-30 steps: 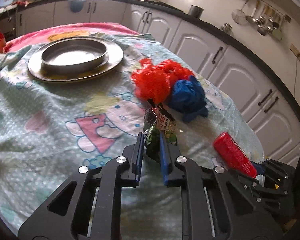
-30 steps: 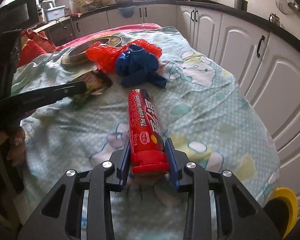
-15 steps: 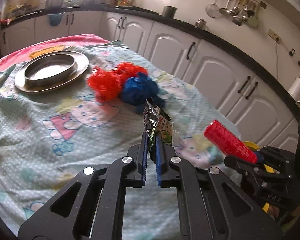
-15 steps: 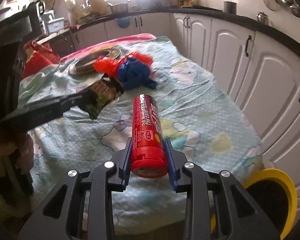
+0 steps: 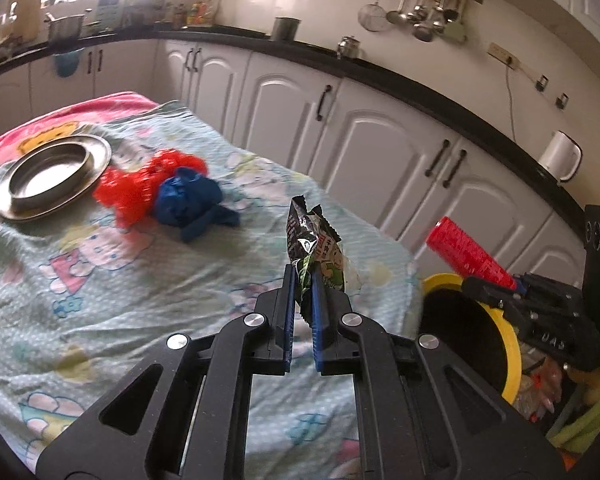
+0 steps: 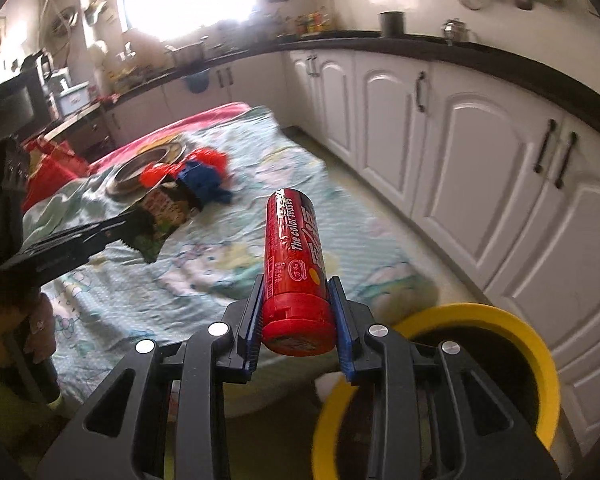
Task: Collect trash
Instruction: 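Lift and carry the green wrapper and red tube with both tools over the bin, then open the right tool over the bin while the left tool releases the green wrapper, then move both open tools back toward the red and blue plastic bags, then grasp the red plastic bag with the left tool while the right tool grasps the blue bag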
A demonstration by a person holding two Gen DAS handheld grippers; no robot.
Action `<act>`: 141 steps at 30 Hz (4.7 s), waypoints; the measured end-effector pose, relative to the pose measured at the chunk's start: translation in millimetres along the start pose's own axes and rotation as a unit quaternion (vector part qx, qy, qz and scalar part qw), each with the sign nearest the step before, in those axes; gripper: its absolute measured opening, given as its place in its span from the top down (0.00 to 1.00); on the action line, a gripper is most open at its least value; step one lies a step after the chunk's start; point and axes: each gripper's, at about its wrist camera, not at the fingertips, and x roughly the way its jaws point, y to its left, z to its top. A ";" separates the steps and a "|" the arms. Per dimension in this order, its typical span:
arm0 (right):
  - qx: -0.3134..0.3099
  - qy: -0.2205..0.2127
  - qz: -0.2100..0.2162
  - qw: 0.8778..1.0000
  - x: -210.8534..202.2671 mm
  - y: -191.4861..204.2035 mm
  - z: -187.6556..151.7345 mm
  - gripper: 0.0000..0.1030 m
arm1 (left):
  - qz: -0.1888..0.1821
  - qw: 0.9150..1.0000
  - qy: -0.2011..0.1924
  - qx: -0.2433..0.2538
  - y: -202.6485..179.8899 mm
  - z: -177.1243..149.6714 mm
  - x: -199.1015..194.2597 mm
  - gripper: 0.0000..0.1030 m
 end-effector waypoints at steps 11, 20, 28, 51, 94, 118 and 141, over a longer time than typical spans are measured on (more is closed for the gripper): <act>0.044 -0.028 -0.048 0.998 -37.2 -41.7 -15.8 0.72 | -0.036 0.998 0.007 0.052 -54.3 -4.0 5.2 0.97; 0.083 -0.035 -0.075 0.993 -61.0 -75.0 -39.4 0.72 | -0.056 0.994 0.019 0.089 -87.4 -13.9 11.6 0.97; 0.107 -0.030 -0.092 0.990 -68.6 -93.4 -55.2 0.72 | -0.074 0.989 0.032 0.120 -114.1 -25.0 18.6 0.97; 0.156 0.022 -0.107 0.982 -66.8 -127.8 -105.8 0.71 | -0.122 0.970 0.098 0.187 -174.3 -64.8 55.6 0.95; 0.038 -0.041 -0.007 0.998 -32.3 -6.4 -5.9 0.37 | 0.078 0.995 -0.067 0.004 8.4 4.8 -28.2 0.11; -0.088 0.003 0.078 0.993 129.6 108.0 83.9 0.42 | 0.105 0.986 -0.067 -0.109 141.0 39.6 -18.2 0.29; -0.067 0.076 0.109 0.989 172.5 108.1 67.7 0.97 | 0.060 0.989 0.014 -0.137 160.0 50.0 55.1 0.89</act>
